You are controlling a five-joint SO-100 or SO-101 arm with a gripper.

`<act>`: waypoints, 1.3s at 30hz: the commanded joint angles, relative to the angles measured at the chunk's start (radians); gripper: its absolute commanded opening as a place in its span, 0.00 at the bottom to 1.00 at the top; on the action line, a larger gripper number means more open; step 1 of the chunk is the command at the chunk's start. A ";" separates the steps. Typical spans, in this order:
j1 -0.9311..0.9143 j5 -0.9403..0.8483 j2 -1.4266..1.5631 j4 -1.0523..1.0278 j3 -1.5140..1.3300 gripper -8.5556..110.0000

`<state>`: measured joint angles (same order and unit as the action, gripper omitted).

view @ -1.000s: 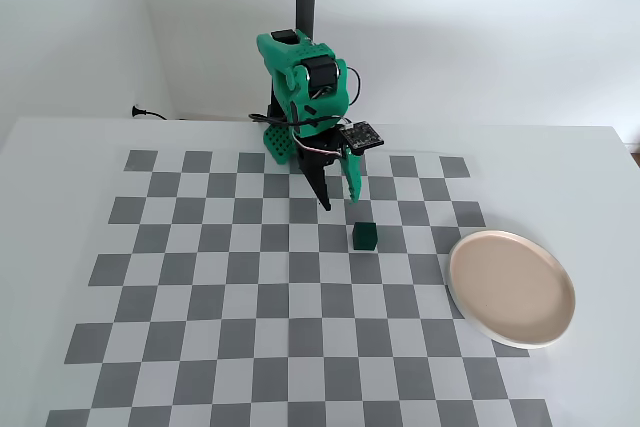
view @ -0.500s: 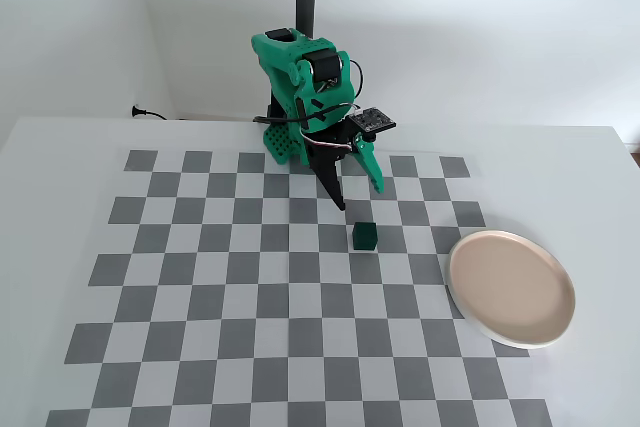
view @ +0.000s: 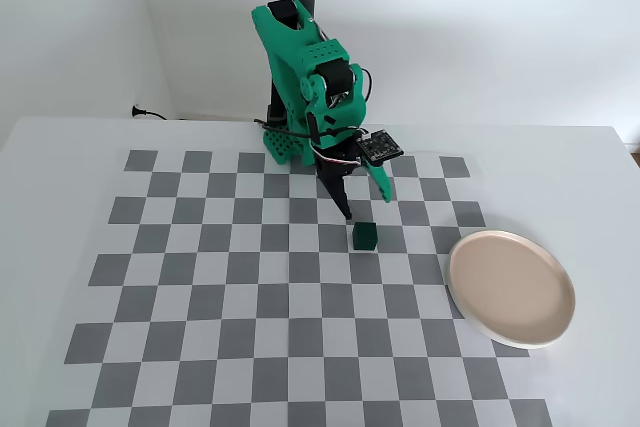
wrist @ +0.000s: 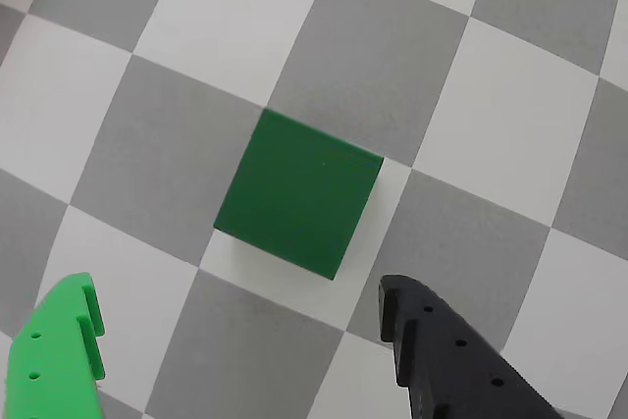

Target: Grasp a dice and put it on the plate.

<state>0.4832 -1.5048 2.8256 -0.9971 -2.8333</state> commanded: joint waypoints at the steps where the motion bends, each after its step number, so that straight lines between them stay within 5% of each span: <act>1: 0.006 0.015 -0.080 0.067 0.104 0.28; 39: -0.006 0.029 -0.591 0.440 0.092 0.27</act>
<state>0.4663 -1.4864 2.2626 -0.5860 -2.8164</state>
